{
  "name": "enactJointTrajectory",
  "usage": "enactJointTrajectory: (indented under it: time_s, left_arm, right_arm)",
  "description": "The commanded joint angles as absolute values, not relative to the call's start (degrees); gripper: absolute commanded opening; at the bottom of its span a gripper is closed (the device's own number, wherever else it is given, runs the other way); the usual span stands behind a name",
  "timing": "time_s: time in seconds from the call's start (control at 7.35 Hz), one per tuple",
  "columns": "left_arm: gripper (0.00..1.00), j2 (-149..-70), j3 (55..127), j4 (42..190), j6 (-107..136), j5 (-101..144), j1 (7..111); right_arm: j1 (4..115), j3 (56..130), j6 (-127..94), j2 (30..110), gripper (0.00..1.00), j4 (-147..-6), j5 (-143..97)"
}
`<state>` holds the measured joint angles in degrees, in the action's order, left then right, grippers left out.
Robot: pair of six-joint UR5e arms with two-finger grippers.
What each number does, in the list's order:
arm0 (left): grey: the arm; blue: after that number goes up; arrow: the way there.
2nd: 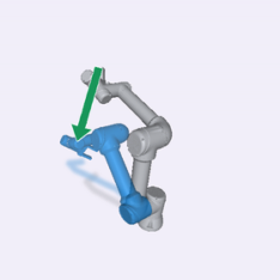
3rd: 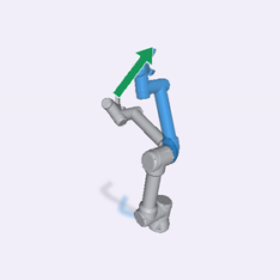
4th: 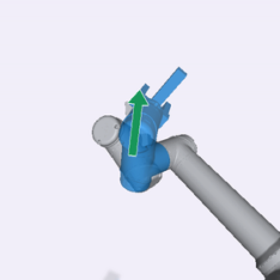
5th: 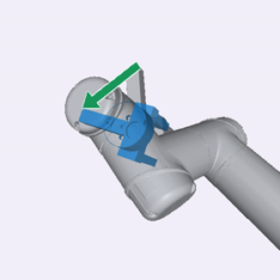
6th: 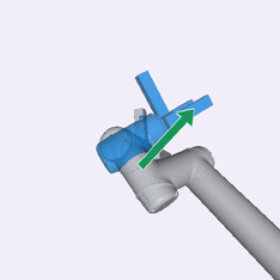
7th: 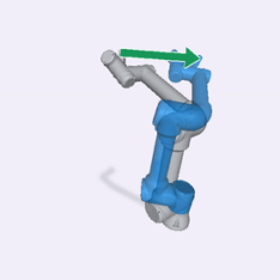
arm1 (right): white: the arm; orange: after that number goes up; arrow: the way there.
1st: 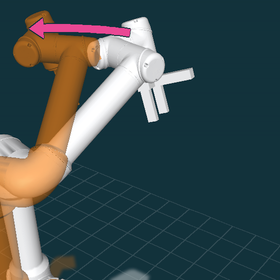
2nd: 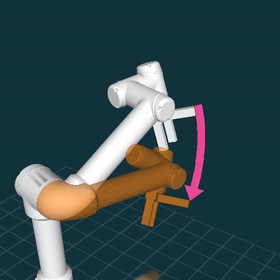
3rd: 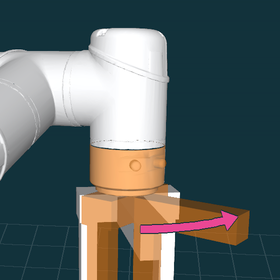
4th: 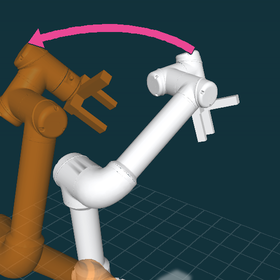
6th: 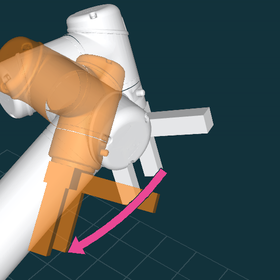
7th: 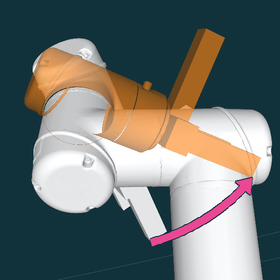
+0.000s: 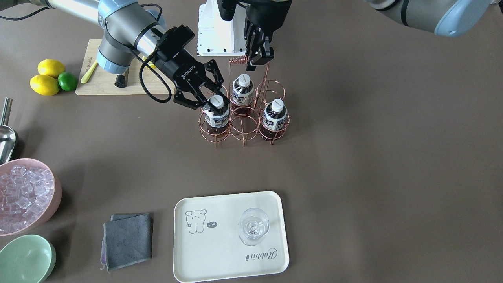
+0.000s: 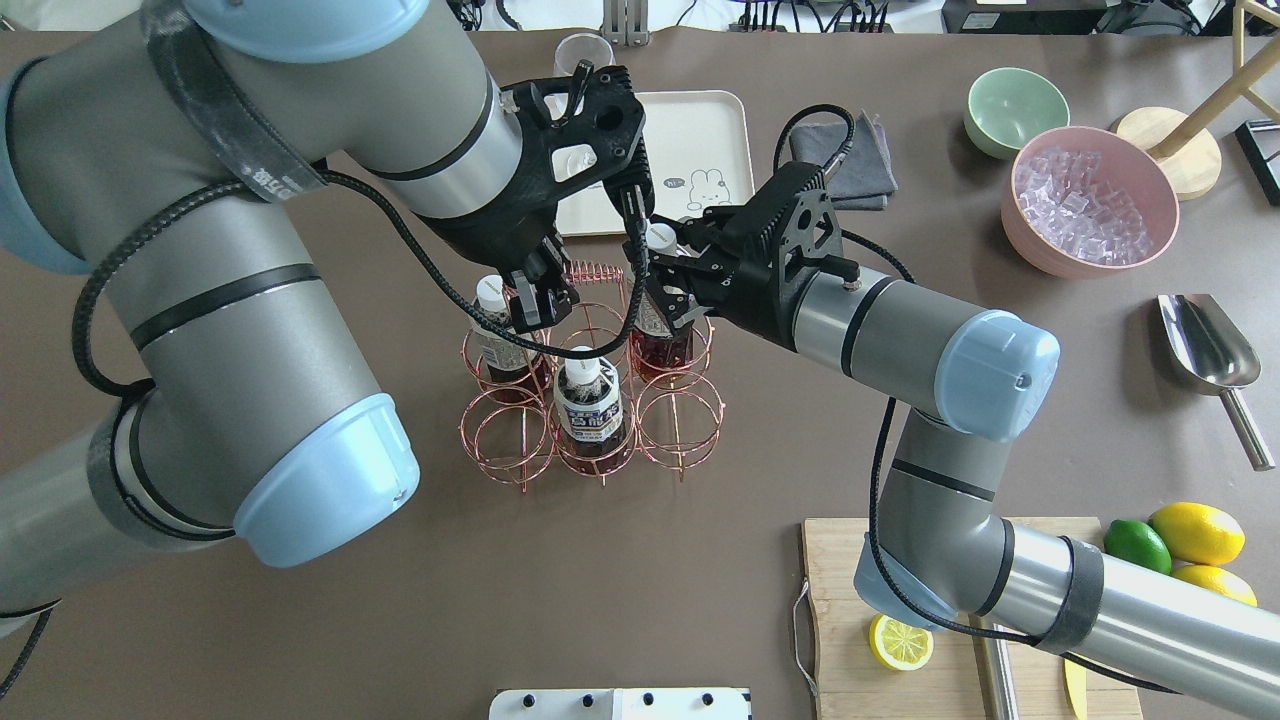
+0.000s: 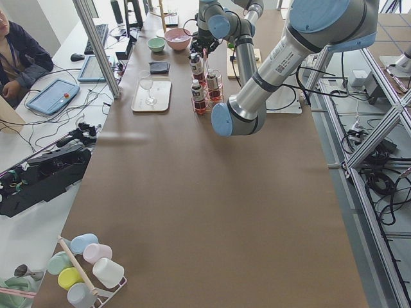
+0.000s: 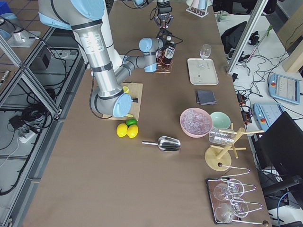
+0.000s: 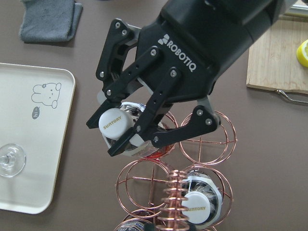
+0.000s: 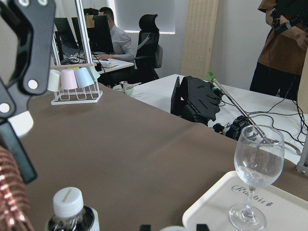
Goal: Take tea from basket to plate
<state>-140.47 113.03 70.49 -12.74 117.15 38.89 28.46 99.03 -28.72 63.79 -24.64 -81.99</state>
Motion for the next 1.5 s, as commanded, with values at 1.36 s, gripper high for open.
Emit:
enactJointTrajectory:
  time_s: [1.36]
  left_arm:
    - [0.00, -140.10, 114.70, 69.79, -13.36, 119.25, 44.28]
  right_arm:
    - [51.32, 87.09, -35.76, 53.03, 0.00, -29.95, -96.86]
